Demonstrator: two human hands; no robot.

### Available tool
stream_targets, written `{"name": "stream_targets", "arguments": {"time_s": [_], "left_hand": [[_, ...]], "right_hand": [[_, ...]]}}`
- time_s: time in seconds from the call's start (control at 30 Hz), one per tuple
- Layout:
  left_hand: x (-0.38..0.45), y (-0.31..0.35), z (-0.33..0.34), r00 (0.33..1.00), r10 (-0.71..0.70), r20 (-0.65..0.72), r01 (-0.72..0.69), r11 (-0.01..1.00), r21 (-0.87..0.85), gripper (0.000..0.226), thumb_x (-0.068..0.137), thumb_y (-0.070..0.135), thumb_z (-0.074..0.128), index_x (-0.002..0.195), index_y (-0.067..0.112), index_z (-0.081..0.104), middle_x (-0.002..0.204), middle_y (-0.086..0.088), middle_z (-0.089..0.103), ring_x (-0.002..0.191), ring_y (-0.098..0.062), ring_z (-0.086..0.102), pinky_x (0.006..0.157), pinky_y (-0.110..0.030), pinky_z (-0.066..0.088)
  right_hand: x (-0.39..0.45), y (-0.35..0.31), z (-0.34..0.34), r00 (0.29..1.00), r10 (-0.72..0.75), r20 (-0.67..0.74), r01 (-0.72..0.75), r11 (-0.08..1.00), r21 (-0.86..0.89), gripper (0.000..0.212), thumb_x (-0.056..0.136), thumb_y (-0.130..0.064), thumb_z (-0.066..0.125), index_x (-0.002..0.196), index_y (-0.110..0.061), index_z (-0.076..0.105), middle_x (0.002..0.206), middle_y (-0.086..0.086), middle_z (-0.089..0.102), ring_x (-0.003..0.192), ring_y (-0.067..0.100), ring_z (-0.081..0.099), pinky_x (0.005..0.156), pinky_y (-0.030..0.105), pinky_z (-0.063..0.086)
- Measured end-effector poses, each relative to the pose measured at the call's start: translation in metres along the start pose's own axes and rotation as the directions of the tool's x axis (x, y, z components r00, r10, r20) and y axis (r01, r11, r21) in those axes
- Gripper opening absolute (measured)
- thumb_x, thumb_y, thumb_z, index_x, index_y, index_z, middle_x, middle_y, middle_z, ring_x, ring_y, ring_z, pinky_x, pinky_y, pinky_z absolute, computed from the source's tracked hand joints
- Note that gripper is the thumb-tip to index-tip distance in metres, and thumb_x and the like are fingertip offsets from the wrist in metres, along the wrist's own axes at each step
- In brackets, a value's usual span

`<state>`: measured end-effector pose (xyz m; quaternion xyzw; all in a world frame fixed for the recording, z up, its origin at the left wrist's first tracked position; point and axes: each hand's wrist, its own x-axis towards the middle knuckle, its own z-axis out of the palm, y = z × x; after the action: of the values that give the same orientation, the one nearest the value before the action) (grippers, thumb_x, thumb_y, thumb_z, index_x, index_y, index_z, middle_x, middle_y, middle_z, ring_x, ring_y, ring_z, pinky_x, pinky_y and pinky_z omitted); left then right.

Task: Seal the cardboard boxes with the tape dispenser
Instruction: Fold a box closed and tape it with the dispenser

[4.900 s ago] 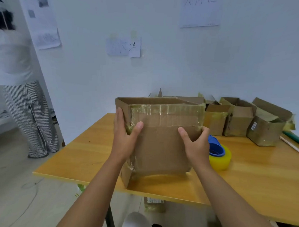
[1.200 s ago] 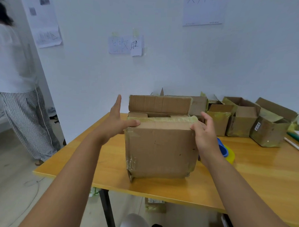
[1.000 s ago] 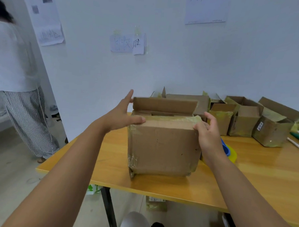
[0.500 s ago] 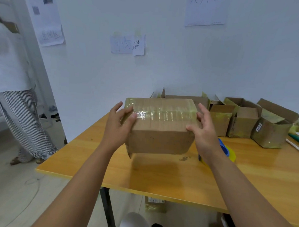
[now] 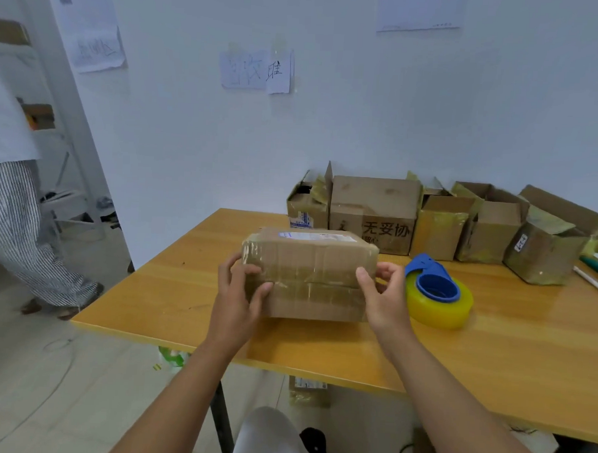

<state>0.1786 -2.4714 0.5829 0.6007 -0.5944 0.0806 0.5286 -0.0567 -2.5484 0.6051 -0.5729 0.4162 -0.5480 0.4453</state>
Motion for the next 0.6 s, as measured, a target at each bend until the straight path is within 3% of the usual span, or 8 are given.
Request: {"name": "stream_targets", "arguments": {"time_s": [0.07,0.13,0.2,0.3,0.37,0.4,0.5,0.6], "left_hand": [[-0.010,-0.005,0.003,1.000,-0.014,0.012,0.013,0.997,0.072,0.032,0.087,0.023,0.074,0.107,0.026,0.049,0.140,0.001,0.033,0.102,0.007,0.047,0.069,-0.009,0.043],[-0.019,-0.012,0.007,0.998,-0.065,0.011,0.063,0.987,0.151,0.038,0.085,0.023,0.077,0.109,0.020,0.048,0.137,-0.004,0.037,0.092,-0.013,0.055,0.062,-0.022,0.045],[-0.027,-0.018,0.010,0.993,-0.120,-0.004,0.119,0.977,0.176,0.049,0.083,0.026,0.078,0.118,0.014,0.046,0.136,-0.006,0.039,0.093,-0.023,0.059,0.064,-0.027,0.045],[-0.025,-0.018,0.009,0.965,-0.262,-0.017,0.262,0.963,0.055,0.090,0.079,0.028,0.082,0.145,0.031,0.021,0.132,0.008,0.038,0.105,-0.012,0.052,0.075,-0.030,0.048],[-0.019,-0.017,0.008,0.937,-0.350,0.014,0.350,0.937,0.016,0.114,0.077,0.031,0.084,0.152,0.041,-0.001,0.127,0.016,0.035,0.107,-0.004,0.045,0.079,-0.029,0.046],[-0.017,-0.016,0.008,0.938,-0.346,0.028,0.345,0.938,0.036,0.114,0.078,0.031,0.083,0.153,0.041,-0.002,0.128,0.015,0.034,0.106,0.000,0.041,0.079,-0.026,0.044],[-0.016,-0.018,0.012,0.961,-0.275,0.017,0.274,0.960,0.049,0.088,0.081,0.025,0.081,0.145,0.039,0.021,0.129,0.011,0.032,0.092,0.011,0.038,0.071,-0.017,0.040],[-0.018,-0.020,0.015,0.962,-0.270,-0.035,0.271,0.962,0.014,0.069,0.082,0.020,0.080,0.131,0.026,0.033,0.124,0.012,0.030,0.097,-0.012,0.053,0.072,-0.030,0.046]], "right_hand": [[-0.002,0.004,0.007,0.995,0.088,-0.040,-0.089,0.996,-0.019,0.027,0.093,-0.059,0.054,0.104,-0.040,0.039,0.109,-0.014,0.049,0.099,0.004,0.054,0.059,0.013,0.048],[0.000,0.003,0.013,0.985,0.169,-0.042,-0.170,0.985,-0.013,0.041,0.091,-0.072,0.042,0.111,-0.036,0.039,0.108,-0.015,0.050,0.094,0.002,0.052,0.061,0.022,0.045],[0.005,-0.002,0.018,0.969,0.246,-0.032,-0.246,0.969,0.012,0.057,0.088,-0.081,0.032,0.117,-0.034,0.044,0.106,-0.013,0.056,0.094,0.004,0.054,0.068,0.029,0.044],[0.014,-0.013,0.019,0.942,0.333,0.036,-0.332,0.943,-0.026,0.052,0.089,-0.079,0.034,0.103,-0.036,0.058,0.104,-0.008,0.064,0.095,0.010,0.058,0.072,0.032,0.046],[0.015,-0.016,0.019,0.946,0.321,0.050,-0.314,0.942,-0.114,0.035,0.095,-0.061,0.045,0.107,-0.031,0.058,0.106,-0.006,0.063,0.093,0.009,0.057,0.065,0.029,0.044],[0.015,-0.015,0.018,0.954,0.297,0.049,-0.289,0.949,-0.128,0.028,0.097,-0.052,0.049,0.111,-0.029,0.057,0.105,-0.007,0.062,0.092,0.008,0.056,0.063,0.028,0.043],[0.011,-0.008,0.014,0.979,0.197,0.052,-0.192,0.978,-0.084,0.009,0.096,-0.035,0.056,0.104,-0.031,0.058,0.106,-0.010,0.063,0.093,0.006,0.056,0.064,0.024,0.043],[0.002,0.005,0.012,0.986,0.110,0.127,-0.103,0.993,-0.064,0.020,0.094,-0.022,0.065,0.107,-0.033,0.055,0.111,-0.012,0.064,0.103,0.004,0.058,0.074,0.021,0.048]]}}
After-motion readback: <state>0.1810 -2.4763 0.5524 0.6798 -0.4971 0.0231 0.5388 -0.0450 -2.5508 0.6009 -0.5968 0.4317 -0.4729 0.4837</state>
